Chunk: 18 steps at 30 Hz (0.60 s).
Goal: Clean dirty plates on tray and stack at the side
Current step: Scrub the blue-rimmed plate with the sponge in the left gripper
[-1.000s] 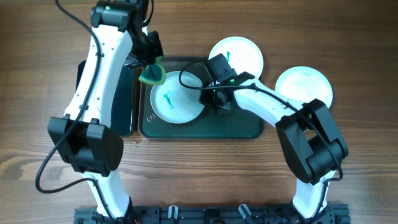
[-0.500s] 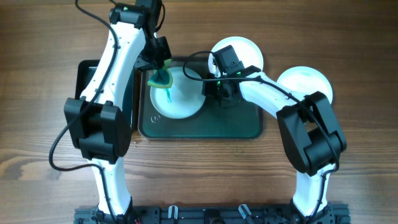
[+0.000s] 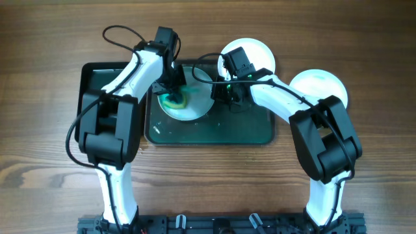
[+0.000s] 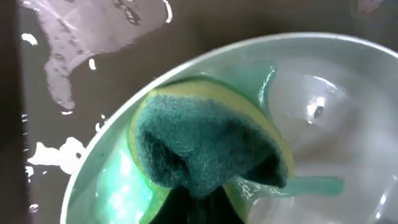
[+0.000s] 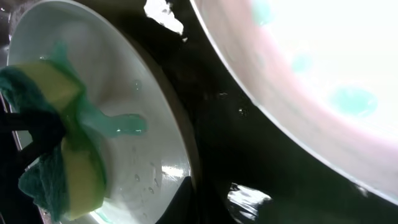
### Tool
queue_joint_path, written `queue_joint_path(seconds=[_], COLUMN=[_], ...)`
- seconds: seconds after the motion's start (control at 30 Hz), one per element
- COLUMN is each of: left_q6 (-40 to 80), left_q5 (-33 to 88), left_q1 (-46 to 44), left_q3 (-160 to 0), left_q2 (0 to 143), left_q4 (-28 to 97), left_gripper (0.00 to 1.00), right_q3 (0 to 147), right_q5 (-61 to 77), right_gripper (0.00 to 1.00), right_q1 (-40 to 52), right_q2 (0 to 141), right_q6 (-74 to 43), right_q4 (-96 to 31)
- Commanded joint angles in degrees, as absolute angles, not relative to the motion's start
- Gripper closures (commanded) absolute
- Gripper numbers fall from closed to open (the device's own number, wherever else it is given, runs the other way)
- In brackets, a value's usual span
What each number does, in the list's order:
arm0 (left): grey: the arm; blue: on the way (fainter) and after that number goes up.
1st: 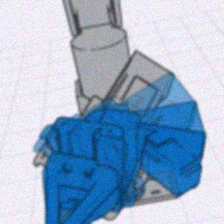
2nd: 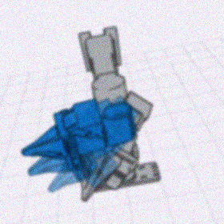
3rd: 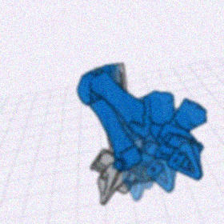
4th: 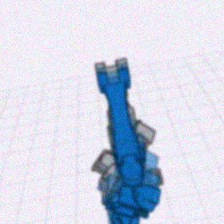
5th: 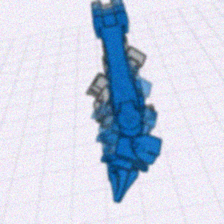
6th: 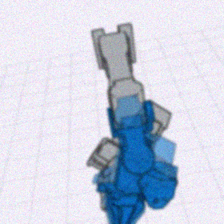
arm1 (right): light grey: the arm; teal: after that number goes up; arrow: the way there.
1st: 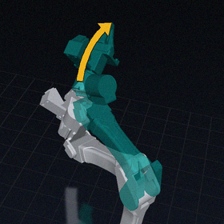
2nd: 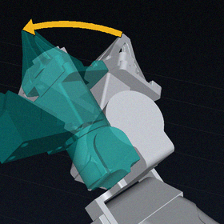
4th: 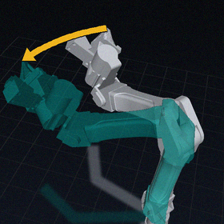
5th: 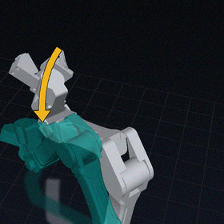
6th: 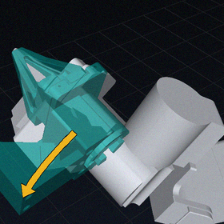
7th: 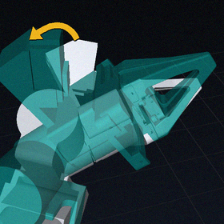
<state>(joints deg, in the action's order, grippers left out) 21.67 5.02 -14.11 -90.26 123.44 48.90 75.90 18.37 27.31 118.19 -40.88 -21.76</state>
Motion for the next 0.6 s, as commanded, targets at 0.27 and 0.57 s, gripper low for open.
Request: queue_joint_path(seconds=[0.27, 0.57], left_q6=[21.8, 16.0], left_q5=[1.1, 16.1], left_q1=[-14.3, -15.1], left_q3=[-89.3, -92.0], left_q2=[126.5, 126.5], left_q4=[49.3, 54.5], left_gripper=[0.96, 0.96], right_q3=[76.9, 76.9], right_q5=[19.4, 20.4], right_gripper=[0.96, 0.96], right_q1=[27.5, 27.5], right_q2=[119.8, 119.8], right_q6=[-40.5, -39.0], right_q4=[-21.6, -20.8])
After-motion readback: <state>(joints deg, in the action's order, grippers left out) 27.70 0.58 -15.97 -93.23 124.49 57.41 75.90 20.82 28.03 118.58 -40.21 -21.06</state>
